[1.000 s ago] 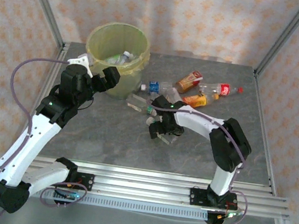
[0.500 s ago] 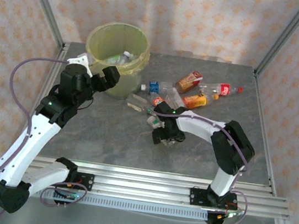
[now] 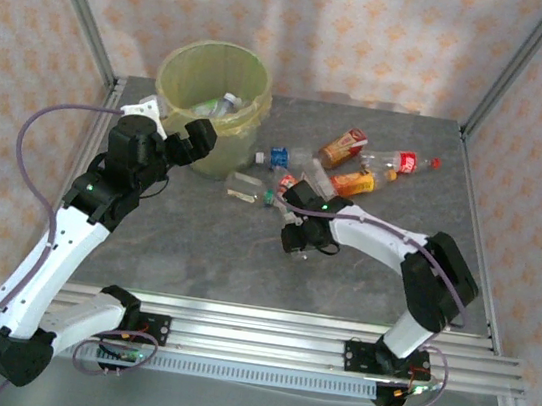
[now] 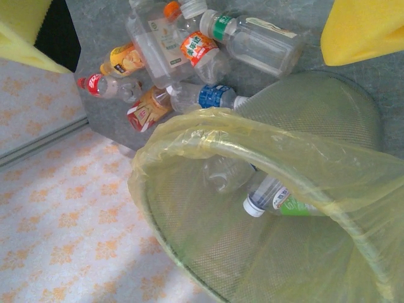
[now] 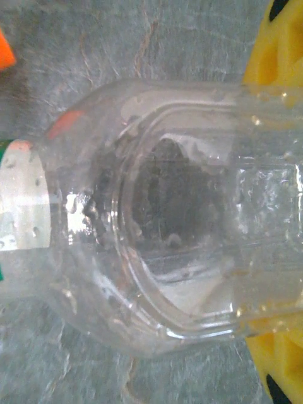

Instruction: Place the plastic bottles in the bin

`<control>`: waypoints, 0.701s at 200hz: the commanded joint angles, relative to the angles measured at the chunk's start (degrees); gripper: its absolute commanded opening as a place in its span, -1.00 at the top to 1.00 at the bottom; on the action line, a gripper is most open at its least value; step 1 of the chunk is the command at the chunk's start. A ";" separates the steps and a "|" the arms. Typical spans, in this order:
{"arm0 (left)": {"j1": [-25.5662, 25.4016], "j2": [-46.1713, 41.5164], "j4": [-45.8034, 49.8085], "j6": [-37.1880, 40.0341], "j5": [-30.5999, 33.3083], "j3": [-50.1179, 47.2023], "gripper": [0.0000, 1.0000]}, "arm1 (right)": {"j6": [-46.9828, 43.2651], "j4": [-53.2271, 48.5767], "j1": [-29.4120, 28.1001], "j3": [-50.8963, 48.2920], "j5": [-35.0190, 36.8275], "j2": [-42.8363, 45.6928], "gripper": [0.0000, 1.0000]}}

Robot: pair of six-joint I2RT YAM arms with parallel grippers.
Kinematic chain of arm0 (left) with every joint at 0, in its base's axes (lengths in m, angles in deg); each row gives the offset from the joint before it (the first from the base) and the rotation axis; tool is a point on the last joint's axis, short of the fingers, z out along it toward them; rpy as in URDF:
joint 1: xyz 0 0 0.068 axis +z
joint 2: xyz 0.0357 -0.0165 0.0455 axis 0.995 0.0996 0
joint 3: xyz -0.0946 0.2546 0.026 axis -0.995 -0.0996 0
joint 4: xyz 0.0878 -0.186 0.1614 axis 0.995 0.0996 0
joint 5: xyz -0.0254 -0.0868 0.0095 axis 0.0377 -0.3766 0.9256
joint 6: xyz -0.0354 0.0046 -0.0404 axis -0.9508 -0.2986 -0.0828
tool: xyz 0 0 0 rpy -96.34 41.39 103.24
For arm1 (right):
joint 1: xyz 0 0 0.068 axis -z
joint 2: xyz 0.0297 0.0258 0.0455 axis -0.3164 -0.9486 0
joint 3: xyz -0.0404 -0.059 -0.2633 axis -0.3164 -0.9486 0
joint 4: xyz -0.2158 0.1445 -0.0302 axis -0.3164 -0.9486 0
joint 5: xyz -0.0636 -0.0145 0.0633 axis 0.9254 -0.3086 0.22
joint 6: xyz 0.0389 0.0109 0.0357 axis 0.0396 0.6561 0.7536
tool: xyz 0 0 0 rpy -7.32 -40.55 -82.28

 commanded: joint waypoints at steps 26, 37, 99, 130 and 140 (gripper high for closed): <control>-0.63 0.78 1.52 1.07 0.44 2.43 -1.00 | -1.57 3.72 -0.33 -2.73 1.74 9.20 0.09; -0.80 1.36 1.48 1.07 -0.16 2.76 -1.00 | -1.66 4.83 -0.33 -3.47 1.83 11.69 0.10; -6.93 6.98 0.60 2.36 -1.95 6.78 -1.00 | -1.21 17.91 -0.33 -8.14 2.42 24.60 0.11; -11.89 11.76 -0.25 3.00 -3.71 9.78 -0.99 | -1.31 23.89 -0.33 -9.35 2.10 28.35 0.11; -13.28 13.50 -0.86 2.87 -4.91 10.82 -0.96 | -1.45 25.36 -0.33 -9.56 2.05 29.00 0.11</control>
